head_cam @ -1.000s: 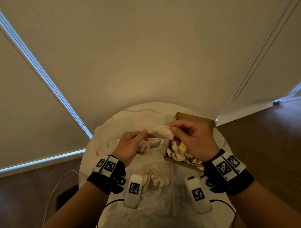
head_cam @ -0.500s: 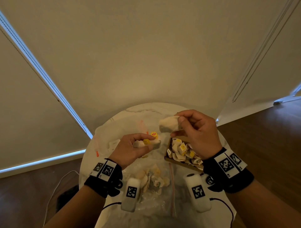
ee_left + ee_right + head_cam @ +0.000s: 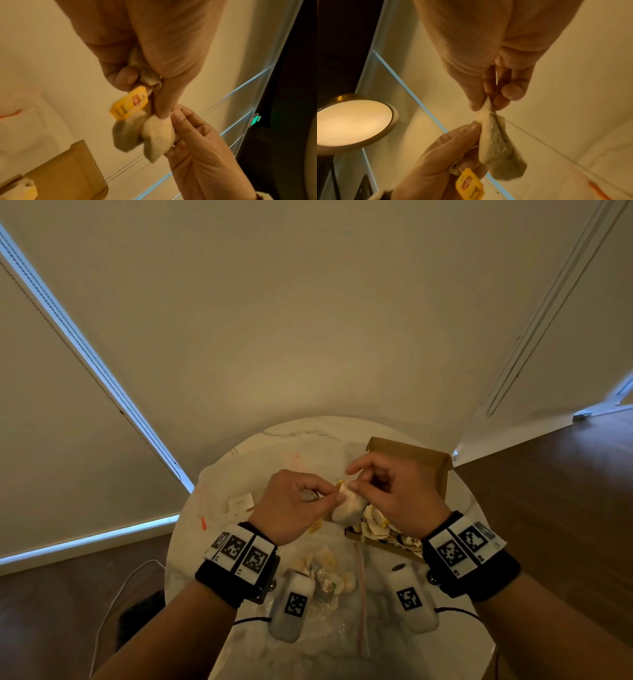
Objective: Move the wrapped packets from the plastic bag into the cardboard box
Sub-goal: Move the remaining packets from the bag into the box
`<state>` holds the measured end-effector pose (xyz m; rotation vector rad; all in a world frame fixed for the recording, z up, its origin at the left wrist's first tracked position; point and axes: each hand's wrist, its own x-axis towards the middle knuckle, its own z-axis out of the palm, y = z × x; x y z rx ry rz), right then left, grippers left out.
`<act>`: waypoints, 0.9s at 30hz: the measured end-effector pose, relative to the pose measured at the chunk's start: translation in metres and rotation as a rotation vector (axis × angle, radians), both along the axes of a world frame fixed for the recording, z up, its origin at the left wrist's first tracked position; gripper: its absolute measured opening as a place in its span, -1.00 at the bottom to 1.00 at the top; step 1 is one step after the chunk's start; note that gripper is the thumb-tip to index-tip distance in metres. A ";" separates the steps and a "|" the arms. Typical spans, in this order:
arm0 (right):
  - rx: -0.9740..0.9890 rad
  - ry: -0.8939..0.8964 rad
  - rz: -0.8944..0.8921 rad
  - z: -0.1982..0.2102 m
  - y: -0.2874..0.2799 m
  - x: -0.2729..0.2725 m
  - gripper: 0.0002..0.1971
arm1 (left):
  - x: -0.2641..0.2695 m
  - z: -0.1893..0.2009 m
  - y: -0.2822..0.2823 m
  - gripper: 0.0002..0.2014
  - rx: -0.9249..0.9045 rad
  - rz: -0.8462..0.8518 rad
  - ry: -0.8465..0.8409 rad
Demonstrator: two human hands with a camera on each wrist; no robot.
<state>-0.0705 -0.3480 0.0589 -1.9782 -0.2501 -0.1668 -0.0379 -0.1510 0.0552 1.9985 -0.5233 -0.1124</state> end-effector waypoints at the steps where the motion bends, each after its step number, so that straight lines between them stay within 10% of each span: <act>1: 0.037 0.008 -0.019 -0.001 0.000 -0.001 -0.87 | -0.001 -0.002 -0.001 -0.95 -0.021 0.016 -0.002; 27: 0.210 0.417 0.137 -0.043 0.017 -0.006 -0.91 | 0.032 0.011 0.004 -0.94 -0.048 0.171 -0.015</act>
